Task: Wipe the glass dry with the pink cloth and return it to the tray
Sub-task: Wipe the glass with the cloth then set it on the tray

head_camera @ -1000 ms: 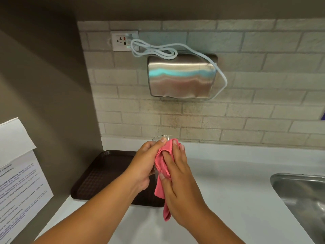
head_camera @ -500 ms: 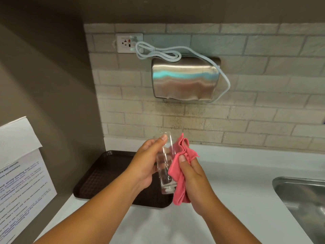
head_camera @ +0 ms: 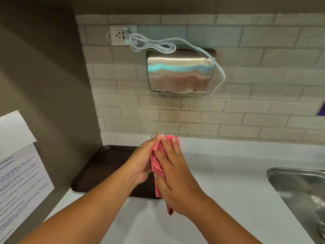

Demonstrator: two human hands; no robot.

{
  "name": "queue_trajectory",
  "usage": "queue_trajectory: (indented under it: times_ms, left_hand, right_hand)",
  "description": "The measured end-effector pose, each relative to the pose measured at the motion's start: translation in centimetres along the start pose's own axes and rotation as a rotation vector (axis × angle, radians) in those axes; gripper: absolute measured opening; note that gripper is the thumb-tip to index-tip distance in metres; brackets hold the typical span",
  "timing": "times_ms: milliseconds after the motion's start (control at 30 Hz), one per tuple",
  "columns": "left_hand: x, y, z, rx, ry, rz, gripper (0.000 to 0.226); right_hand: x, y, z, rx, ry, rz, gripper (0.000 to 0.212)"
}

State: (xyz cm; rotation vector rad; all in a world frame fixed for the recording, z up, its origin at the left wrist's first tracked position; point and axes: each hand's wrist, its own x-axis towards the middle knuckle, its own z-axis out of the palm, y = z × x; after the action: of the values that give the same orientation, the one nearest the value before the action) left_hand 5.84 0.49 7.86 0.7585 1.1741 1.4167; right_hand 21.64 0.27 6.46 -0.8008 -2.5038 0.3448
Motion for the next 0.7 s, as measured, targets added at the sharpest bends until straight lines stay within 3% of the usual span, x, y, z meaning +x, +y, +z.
queue_trajectory:
  times_ms: [367,533,700]
  left_hand:
    - [-0.6,-2.8,-0.3,-0.04,0.04,-0.064,0.05]
    - [-1.1,-3.7,-0.1,0.007,0.06,-0.082,0.046]
    - [-1.5,-3.8,0.5,-0.004,0.055,-0.071,0.055]
  right_hand:
    - [-1.0,1.7,1.8,0.274,-0.068,0.059,0.065]
    - [-1.0,2.3,2.0,0.51,-0.002,0.193,0.066]
    - [-1.8,2.4,1.7,0.777,0.107,0.305,0.062]
